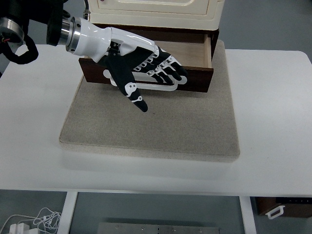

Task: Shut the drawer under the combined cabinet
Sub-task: 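Move the left hand over the drawer front near the white handle, then push the brown drawer front with the left hand toward the cabinet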

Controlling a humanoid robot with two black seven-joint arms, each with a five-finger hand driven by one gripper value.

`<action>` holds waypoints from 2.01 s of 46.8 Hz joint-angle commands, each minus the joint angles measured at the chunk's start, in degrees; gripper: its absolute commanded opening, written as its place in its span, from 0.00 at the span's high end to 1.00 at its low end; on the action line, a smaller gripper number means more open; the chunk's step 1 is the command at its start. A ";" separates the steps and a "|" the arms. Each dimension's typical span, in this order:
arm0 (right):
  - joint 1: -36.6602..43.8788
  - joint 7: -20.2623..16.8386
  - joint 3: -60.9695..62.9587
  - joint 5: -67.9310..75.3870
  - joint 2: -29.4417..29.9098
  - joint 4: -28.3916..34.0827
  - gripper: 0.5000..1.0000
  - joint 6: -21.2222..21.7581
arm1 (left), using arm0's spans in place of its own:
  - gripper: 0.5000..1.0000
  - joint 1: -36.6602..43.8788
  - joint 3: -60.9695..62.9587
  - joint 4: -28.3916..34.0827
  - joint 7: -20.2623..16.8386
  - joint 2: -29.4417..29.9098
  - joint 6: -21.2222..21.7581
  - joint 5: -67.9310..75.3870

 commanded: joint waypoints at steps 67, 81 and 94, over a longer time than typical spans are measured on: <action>0.00 -0.01 0.09 -0.01 0.00 0.00 0.10 -0.05 | 0.01 -2.72 10.14 9.89 6.75 -7.14 0.01 13.59; 0.00 -0.01 0.00 -0.01 0.00 0.00 0.10 0.03 | 0.01 -2.63 10.14 12.35 6.75 -9.34 0.01 14.82; 0.00 -0.01 0.00 -0.01 0.00 0.00 0.10 -0.05 | 0.01 -2.45 10.05 14.90 6.75 -11.98 0.01 16.40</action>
